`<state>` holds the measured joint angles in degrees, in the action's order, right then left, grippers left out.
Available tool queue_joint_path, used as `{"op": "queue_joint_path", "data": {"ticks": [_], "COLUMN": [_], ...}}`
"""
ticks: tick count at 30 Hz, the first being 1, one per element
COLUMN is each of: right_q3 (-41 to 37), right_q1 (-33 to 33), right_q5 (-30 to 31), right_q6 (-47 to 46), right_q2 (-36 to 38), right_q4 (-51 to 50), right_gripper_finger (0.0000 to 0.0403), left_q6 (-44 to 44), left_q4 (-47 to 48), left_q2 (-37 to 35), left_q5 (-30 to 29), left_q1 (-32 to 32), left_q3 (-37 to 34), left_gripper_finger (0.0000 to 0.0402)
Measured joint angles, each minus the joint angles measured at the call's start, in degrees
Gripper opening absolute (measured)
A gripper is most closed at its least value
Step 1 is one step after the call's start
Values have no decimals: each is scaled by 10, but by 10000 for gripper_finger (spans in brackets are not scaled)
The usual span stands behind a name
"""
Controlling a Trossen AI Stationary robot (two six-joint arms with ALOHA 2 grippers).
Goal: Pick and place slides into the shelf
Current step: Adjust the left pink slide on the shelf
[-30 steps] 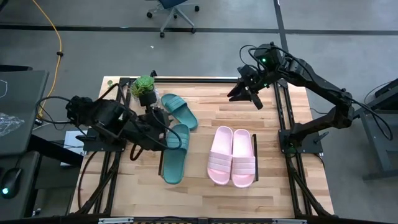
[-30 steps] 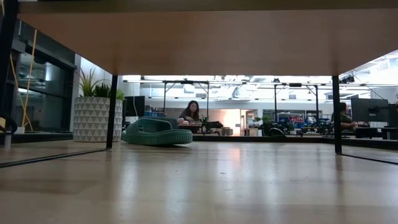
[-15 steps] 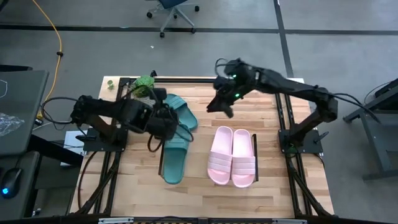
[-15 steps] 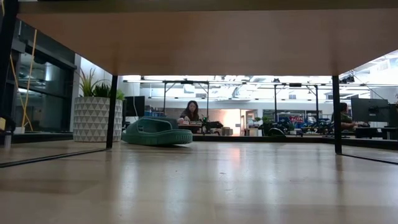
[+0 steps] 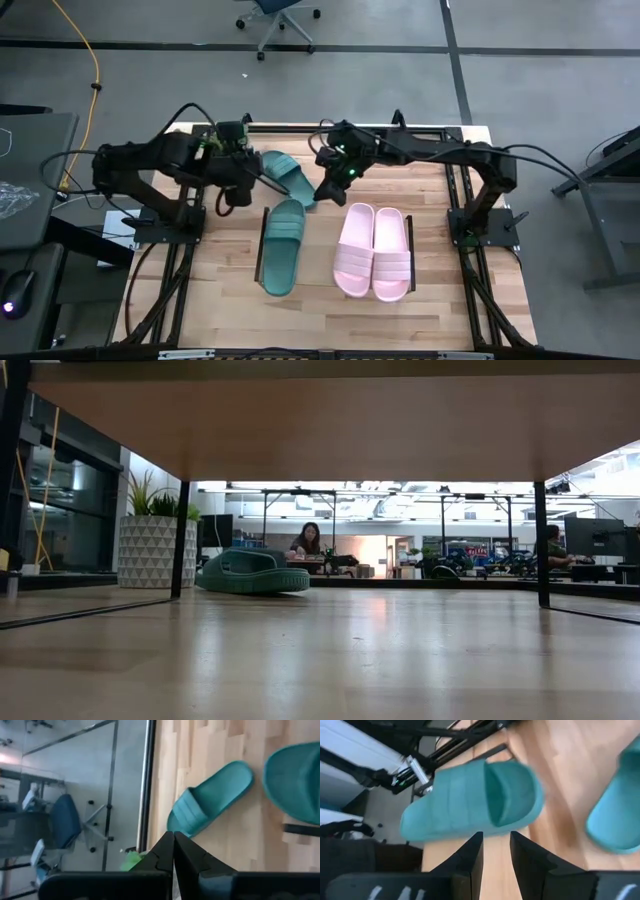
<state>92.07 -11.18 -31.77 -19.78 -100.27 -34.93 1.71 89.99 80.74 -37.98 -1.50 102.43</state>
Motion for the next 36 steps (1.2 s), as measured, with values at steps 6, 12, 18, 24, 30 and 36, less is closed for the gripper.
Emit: {"op": "queue_joint_path", "data": {"ticks": [6, 12, 18, 24, 30, 36], "right_q3": [0, 1, 1, 1, 1, 1], "right_q1": [12, 10, 2, 22, 3, -5], "right_q5": [-18, -6, 17, 101, 172, 189], "right_q6": [-5, -13, 16, 34, 22, 26], "right_q2": [-11, -16, -15, -15, -15, -15], "right_q4": [5, -15, -121, -163, -197, -255], "right_gripper_finger": [87, 87, 87, 87, 87, 87], "left_q6": [0, -4, 9, 11, 11, 18], "left_q4": [-2, -5, -7, -8, -8, -8], "left_q2": [2, 12, 12, 13, 13, 13], "left_q5": [39, 39, 39, 30, 30, 29], "left_q1": [0, 0, 0, 0, 0, 0], "left_q3": [-3, -3, -3, -3, -3, -2], "left_gripper_finger": [2, 2, 1, 1, 2, 2]}}
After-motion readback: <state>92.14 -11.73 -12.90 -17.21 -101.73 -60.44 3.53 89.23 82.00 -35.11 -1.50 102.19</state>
